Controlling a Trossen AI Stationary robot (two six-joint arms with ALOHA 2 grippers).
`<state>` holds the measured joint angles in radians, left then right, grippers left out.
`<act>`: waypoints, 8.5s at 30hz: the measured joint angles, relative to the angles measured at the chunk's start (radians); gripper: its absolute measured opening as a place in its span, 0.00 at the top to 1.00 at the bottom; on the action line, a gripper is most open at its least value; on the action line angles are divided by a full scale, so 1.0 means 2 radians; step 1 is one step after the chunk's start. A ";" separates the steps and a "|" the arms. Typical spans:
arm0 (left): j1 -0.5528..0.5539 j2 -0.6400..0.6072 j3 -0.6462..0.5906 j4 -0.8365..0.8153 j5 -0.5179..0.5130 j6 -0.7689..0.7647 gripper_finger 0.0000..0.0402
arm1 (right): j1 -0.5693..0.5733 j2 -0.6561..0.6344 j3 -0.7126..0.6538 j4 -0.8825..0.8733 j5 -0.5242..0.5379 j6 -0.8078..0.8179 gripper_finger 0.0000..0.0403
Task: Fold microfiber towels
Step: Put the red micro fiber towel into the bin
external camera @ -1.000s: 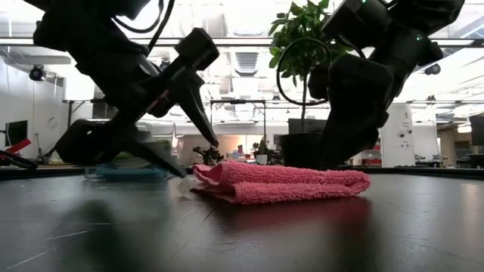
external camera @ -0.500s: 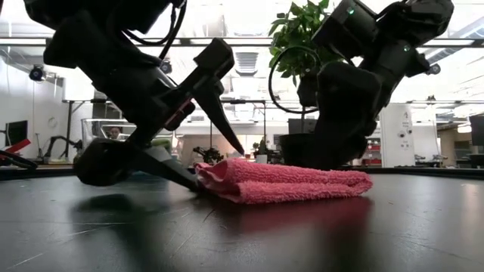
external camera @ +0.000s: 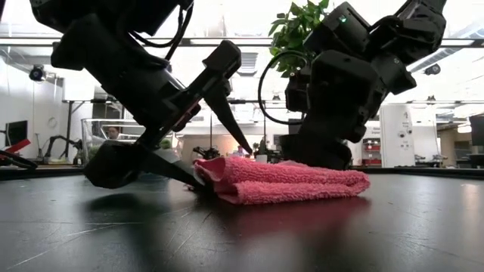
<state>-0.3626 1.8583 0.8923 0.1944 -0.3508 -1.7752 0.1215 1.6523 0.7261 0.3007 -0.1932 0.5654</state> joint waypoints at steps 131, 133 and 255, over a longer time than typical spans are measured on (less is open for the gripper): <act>0.414 -0.383 0.005 -0.534 -0.065 0.665 0.62 | -0.207 0.295 0.663 -0.255 0.067 -0.245 0.56; 0.414 -0.383 0.004 -0.533 -0.061 0.686 0.63 | -0.200 0.281 0.654 -0.268 0.067 -0.262 0.58; 0.448 -0.335 -0.017 -0.538 0.080 0.690 1.00 | -0.096 -0.215 -0.085 -0.013 0.071 -0.384 0.92</act>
<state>0.5331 1.1886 0.8593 -0.8826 -0.1917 -0.3957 -0.0708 1.2213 0.5564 0.2749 -0.0505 -0.2024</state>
